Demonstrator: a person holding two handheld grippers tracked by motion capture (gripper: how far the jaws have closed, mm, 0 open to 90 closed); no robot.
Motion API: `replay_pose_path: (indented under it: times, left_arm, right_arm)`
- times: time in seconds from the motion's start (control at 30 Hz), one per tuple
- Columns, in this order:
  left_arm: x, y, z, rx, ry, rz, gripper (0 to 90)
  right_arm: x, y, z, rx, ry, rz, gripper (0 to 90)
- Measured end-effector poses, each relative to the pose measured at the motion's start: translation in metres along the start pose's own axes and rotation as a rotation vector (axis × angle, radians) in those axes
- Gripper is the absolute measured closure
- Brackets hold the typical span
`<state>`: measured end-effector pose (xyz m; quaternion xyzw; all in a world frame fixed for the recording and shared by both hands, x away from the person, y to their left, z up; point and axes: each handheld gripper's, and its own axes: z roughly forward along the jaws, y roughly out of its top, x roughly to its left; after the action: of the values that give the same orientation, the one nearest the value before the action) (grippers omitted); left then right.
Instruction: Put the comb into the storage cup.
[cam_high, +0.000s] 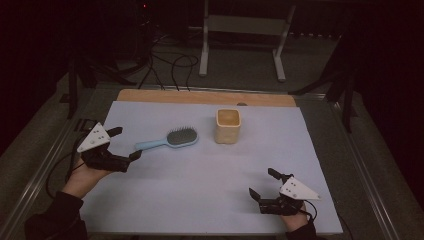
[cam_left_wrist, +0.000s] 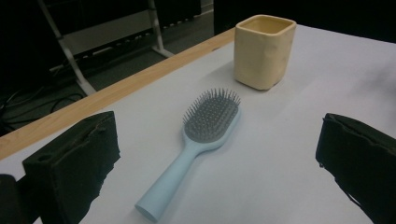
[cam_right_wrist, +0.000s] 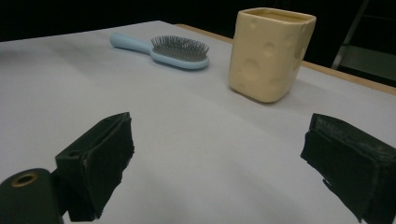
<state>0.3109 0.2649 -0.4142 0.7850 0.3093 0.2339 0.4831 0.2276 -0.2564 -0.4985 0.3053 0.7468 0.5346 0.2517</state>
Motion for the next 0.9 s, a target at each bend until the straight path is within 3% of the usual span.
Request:
replay_pose_path:
  times: [0.13, 0.63, 0.73, 0.9]
  left_arm:
    - [0.006, -0.001, 0.005, 0.010, -0.011, -0.011, 0.0]
    - [0.030, -0.008, 0.040, 0.050, 0.048, -0.042, 3.2]
    - [0.034, -0.012, 0.050, 0.074, 0.051, -0.050, 4.9]
    - [0.039, -0.017, 0.058, 0.074, 0.065, -0.060, 11.1]
  right_arm:
    - [0.000, 0.000, 0.000, 0.000, 0.005, 0.001, 8.0]
    - [0.001, 0.000, 0.000, -0.007, 0.008, 0.006, 8.1]
    - [0.002, 0.000, 0.000, -0.007, 0.014, 0.008, 8.1]
    - [0.002, 0.000, 0.001, -0.008, 0.018, 0.009, 8.1]
